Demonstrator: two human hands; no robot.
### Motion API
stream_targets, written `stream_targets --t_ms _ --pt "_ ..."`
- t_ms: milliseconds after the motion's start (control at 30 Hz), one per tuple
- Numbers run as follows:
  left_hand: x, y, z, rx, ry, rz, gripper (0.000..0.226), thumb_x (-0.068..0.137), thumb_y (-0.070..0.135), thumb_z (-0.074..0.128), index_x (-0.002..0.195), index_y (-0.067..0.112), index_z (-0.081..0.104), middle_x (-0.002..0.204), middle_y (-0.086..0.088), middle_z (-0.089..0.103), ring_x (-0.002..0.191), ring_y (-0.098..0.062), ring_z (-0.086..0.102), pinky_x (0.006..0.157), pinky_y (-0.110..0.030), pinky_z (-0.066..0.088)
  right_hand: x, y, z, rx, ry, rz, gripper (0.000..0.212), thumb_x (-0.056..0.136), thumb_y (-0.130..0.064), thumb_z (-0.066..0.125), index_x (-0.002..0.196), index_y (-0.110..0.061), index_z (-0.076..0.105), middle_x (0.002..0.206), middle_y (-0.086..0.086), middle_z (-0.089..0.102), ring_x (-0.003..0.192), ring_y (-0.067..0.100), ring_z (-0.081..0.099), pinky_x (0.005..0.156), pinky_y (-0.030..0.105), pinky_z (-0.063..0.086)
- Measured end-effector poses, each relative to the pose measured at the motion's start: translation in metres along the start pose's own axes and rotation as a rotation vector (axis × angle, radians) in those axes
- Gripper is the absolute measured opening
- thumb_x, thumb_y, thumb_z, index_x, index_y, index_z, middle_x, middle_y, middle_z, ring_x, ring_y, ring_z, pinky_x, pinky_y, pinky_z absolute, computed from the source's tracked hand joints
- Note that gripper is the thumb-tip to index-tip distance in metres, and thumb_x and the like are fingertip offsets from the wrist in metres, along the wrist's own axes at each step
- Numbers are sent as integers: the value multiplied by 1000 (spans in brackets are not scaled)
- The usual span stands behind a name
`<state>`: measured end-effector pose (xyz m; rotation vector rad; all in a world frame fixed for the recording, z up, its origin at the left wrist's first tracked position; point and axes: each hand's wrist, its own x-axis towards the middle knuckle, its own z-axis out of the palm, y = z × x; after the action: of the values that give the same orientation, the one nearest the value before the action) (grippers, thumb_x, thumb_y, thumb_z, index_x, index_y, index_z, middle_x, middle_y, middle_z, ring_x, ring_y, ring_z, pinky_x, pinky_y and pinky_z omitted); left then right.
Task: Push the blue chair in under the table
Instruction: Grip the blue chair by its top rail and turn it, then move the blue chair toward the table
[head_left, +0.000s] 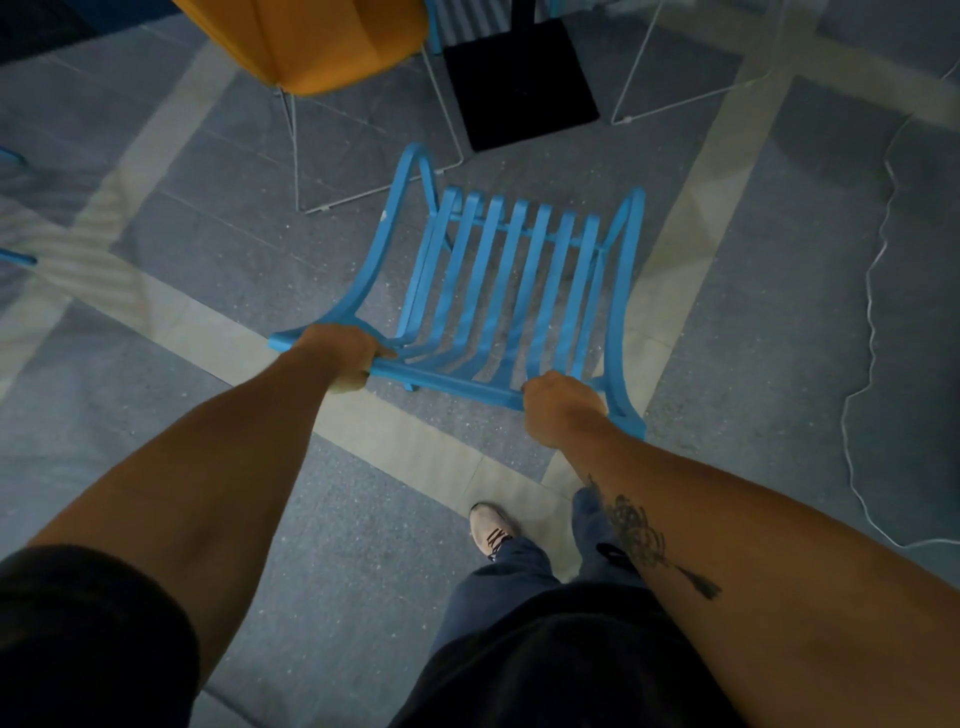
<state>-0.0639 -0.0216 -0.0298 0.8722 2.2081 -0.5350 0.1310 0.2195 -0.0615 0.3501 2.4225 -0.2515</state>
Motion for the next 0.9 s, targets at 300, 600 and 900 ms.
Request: stream_targets --t_ms 300,600,900 --pt "17 83 -40 -92 14 5 57 97 25 55 145 55 58 121 5 72 111 -24 69 94 -45 58 16 106 -30 -82 7 -26 38 93 -16 58 130 -21 64 114 9 60 99 33 64 73 43 51" --pt "44 156 -89 -129 3 2 51 99 26 58 142 53 62 125 6 73 116 -24 69 102 -49 58 40 203 -60 -187 21 -64 40 96 -25 55 136 -30 60 112 4 62 96 28 64 72 42 43" --pt "76 200 -132 -193 42 -108 47 98 30 60 138 54 65 117 6 73 106 -22 71 98 -46 60 68 287 -96 -212 -18 -16 39 94 -23 46 130 -30 61 115 4 65 100 32 64 74 51 46"
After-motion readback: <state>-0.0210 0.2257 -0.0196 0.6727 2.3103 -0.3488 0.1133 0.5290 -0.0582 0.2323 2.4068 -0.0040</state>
